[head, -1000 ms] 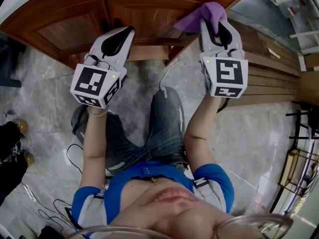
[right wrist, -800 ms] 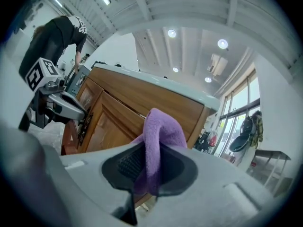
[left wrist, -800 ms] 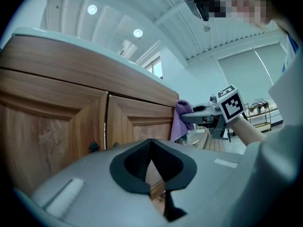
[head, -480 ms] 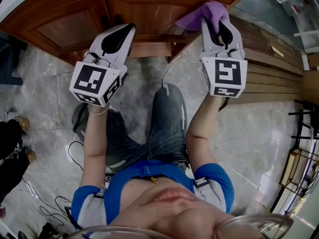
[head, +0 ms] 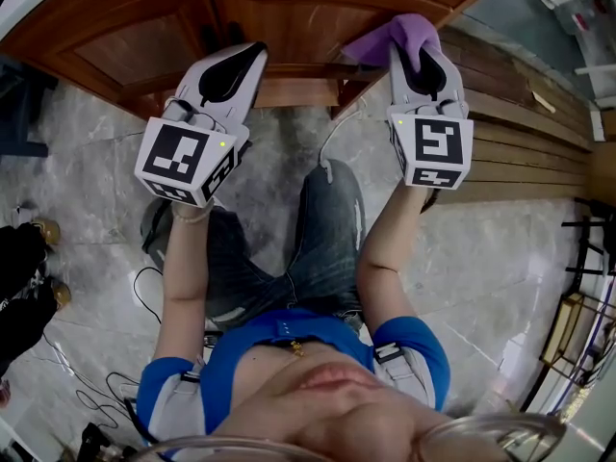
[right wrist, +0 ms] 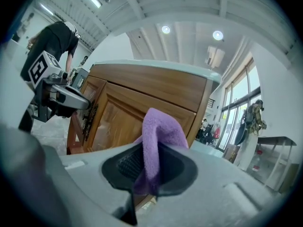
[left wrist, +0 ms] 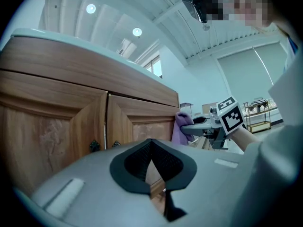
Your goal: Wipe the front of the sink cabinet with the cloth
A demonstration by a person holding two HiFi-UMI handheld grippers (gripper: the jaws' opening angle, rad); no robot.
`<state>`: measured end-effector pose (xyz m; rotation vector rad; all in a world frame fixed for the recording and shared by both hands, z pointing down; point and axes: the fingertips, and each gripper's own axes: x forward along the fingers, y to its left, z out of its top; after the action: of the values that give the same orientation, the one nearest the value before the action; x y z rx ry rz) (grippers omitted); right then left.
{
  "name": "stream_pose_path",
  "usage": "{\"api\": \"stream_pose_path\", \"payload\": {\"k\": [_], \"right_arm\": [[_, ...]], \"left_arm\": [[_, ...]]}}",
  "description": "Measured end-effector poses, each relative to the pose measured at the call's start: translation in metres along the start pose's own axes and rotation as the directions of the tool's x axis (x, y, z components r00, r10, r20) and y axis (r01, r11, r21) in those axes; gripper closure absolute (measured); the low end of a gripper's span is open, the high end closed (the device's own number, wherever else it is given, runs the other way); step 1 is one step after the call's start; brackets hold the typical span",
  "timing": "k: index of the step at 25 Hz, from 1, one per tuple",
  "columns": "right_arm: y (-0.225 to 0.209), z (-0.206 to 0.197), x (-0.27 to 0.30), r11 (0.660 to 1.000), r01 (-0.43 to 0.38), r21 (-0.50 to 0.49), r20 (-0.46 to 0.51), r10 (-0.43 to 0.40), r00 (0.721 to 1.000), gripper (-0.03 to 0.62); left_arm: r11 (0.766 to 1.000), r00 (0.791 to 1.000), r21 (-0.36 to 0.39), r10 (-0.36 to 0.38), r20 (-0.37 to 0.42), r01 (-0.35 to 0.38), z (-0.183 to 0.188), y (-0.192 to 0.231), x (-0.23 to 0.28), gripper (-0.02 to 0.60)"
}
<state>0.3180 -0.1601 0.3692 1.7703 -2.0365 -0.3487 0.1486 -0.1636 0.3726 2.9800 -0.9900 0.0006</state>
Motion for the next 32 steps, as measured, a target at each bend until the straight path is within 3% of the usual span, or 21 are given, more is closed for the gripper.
{"api": "stream_pose_path", "payload": {"k": [12, 32], "right_arm": [[0.015, 0.007, 0.007, 1.0, 0.013, -0.011, -0.015, -0.013, 1.0, 0.531], [0.1, 0.04, 0.042, 0.984, -0.176, -0.035, 0.07, 0.178, 0.982, 0.531]], "left_arm": [[1.0, 1.0, -0.007, 0.001, -0.009, -0.001, -0.001, -0.001, 0.0, 0.581], [0.998, 0.998, -0.004, 0.063, -0.02, -0.063, -0.007, 0.016, -0.013, 0.581]]}}
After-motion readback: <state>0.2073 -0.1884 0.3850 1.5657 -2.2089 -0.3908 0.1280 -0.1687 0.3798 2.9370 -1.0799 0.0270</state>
